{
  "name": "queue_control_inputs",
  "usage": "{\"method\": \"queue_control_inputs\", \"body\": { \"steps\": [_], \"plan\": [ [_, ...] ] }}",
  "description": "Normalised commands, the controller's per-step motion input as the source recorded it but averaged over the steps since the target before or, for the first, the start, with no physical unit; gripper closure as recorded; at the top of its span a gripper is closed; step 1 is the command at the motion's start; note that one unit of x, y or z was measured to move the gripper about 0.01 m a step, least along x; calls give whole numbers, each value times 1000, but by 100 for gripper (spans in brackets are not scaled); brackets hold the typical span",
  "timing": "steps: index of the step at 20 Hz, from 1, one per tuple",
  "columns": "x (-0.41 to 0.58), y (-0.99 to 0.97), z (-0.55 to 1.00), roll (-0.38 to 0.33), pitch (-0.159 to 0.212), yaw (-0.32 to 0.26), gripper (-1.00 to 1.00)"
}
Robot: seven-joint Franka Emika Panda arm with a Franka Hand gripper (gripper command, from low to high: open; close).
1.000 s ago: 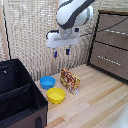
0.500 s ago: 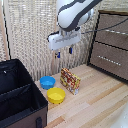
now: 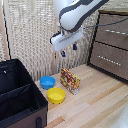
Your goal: With caution, bring your gripper towards the upper drawer's hold. Grasp the drawer hold tightly with your gripper tool. Pull the drawer in your direction to reveal the contents of the top drawer.
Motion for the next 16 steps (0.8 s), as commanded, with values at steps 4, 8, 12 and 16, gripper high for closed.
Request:
{"method": "queue_control_inputs", "body": {
  "steps": [4, 8, 12, 16],
  "plan": [
    [-24, -69, 121, -347, 0, 117, -100],
    [-4, -55, 140, -343, 0, 117, -100],
    [-18, -64, 120, -346, 0, 123, -100],
    [-4, -96, 26, -369, 0, 100, -100]
  ]
}}
